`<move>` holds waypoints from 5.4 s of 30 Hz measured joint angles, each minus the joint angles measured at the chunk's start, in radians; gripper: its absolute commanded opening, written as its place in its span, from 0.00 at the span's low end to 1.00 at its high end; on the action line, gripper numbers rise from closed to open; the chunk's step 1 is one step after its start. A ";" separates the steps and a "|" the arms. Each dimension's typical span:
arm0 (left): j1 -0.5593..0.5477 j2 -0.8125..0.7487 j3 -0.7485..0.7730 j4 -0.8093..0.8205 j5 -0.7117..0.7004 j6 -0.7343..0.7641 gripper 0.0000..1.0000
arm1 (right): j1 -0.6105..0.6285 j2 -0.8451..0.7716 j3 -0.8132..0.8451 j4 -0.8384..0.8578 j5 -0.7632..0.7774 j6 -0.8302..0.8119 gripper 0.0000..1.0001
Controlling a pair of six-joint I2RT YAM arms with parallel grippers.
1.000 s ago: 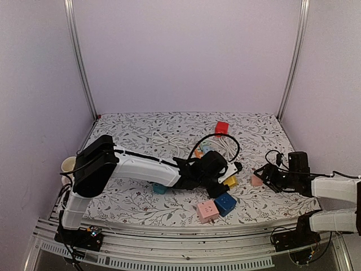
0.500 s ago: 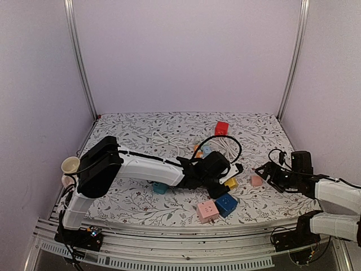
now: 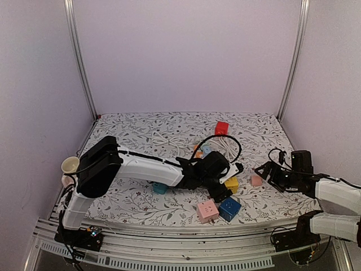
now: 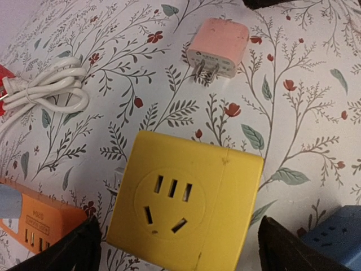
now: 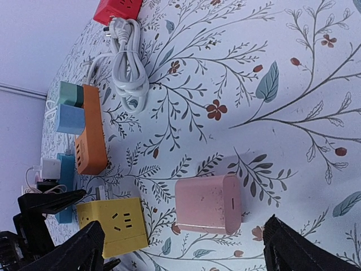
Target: Pull the plug off the socket
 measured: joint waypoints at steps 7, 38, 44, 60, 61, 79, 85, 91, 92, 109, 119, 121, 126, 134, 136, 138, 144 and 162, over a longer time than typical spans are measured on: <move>0.000 -0.064 -0.090 0.055 -0.009 -0.016 0.97 | 0.000 0.000 0.011 -0.007 -0.011 -0.009 0.99; 0.141 -0.797 -0.741 0.244 -0.244 -0.377 0.97 | 0.294 0.158 0.285 -0.044 0.150 -0.095 0.96; 0.149 -0.833 -0.797 0.253 -0.246 -0.417 0.97 | 0.397 0.405 0.509 -0.078 0.222 -0.162 0.72; 0.159 -0.954 -0.908 0.256 -0.274 -0.459 0.97 | 0.524 0.903 0.990 -0.236 0.383 -0.306 0.50; 0.161 -0.961 -0.915 0.257 -0.277 -0.460 0.97 | 0.527 0.919 1.007 -0.242 0.392 -0.311 0.50; 0.185 -1.021 -0.988 0.256 -0.285 -0.487 0.97 | 0.571 1.057 1.140 -0.315 0.513 -0.355 0.13; 0.192 -1.038 -1.021 0.255 -0.286 -0.498 0.97 | 0.578 1.055 1.130 -0.304 0.529 -0.357 0.07; 0.208 -1.057 -1.049 0.257 -0.288 -0.503 0.97 | 0.598 0.995 1.040 -0.270 0.534 -0.336 0.06; 0.211 -1.058 -1.052 0.257 -0.288 -0.504 0.97 | 0.603 0.976 1.015 -0.271 0.534 -0.332 0.05; 0.245 -1.099 -1.179 0.346 -0.306 -0.501 0.97 | 0.655 0.791 0.801 -0.288 0.530 -0.252 0.33; 0.261 -1.133 -1.217 0.391 -0.307 -0.501 0.97 | 0.656 0.792 0.806 -0.306 0.525 -0.249 0.46; 0.262 -1.136 -1.217 0.393 -0.307 -0.500 0.97 | 0.656 0.792 0.810 -0.307 0.525 -0.249 0.46; 0.264 -1.136 -1.223 0.403 -0.309 -0.493 0.97 | 0.656 0.791 0.821 -0.311 0.525 -0.249 0.44; 0.273 -1.136 -1.250 0.433 -0.310 -0.476 0.97 | 0.657 0.791 0.826 -0.315 0.525 -0.246 0.20; 0.277 -1.136 -1.252 0.438 -0.309 -0.475 0.97 | 0.658 0.791 0.827 -0.315 0.525 -0.245 0.14; 0.280 -1.136 -1.254 0.445 -0.307 -0.475 0.97 | 0.658 0.791 0.827 -0.317 0.525 -0.245 0.12; 0.283 -1.135 -1.261 0.456 -0.305 -0.475 0.97 | 0.660 0.787 0.838 -0.341 0.526 -0.244 0.11; 0.284 -1.135 -1.262 0.467 -0.285 -0.474 0.97 | 0.665 0.711 0.871 -0.374 0.560 -0.241 0.10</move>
